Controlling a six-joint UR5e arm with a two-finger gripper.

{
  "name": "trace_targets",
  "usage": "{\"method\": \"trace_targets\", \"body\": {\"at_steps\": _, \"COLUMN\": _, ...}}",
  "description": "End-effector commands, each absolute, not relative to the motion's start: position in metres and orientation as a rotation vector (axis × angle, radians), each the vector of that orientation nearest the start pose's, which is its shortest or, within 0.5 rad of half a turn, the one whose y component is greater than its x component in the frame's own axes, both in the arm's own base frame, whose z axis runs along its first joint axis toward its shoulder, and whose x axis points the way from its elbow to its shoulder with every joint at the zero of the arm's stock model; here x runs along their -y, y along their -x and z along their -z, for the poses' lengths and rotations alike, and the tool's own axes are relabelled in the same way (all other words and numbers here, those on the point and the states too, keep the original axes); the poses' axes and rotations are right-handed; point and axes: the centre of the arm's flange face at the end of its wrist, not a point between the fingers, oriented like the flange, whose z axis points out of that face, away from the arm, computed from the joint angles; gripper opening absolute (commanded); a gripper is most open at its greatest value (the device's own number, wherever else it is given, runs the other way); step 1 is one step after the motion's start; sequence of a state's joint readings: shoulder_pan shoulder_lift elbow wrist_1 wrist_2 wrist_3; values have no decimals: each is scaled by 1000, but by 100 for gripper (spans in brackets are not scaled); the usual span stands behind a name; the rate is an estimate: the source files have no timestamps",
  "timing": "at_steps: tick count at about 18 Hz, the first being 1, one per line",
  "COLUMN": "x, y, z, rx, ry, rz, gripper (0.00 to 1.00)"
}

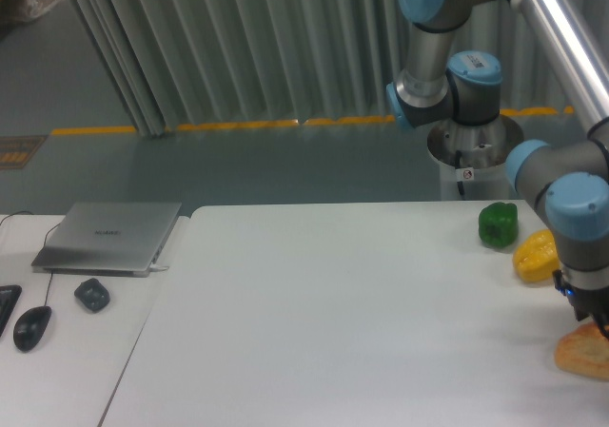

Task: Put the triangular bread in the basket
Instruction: 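Lower the open gripper down onto the triangular bread slice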

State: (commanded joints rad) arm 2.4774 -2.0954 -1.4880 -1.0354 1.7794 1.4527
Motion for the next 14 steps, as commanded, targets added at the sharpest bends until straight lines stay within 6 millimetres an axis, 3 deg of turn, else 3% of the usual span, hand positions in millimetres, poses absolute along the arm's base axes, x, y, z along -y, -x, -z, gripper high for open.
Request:
{"method": "trace_targets", "body": {"at_steps": 8, "x": -506, "y": 458, "z": -266, "rx": -899, "ry": 3174, "rz": -248, "gripper": 99}}
{"method": "trace_targets", "body": {"at_steps": 10, "x": -506, "y": 458, "z": -263, "rx": -901, "ry": 3178, "rz": -242, "gripper": 84}}
{"method": "trace_targets", "body": {"at_steps": 11, "x": -505, "y": 457, "z": -262, "rx": -902, "ry": 3179, "rz": -238, "gripper": 71}}
{"method": "trace_targets", "body": {"at_steps": 13, "x": -506, "y": 456, "z": -261, "rx": -903, "ry": 3181, "rz": -235, "gripper": 63}}
{"method": "trace_targets", "body": {"at_steps": 14, "x": -506, "y": 456, "z": -261, "rx": -897, "ry": 3182, "rz": -237, "gripper": 51}}
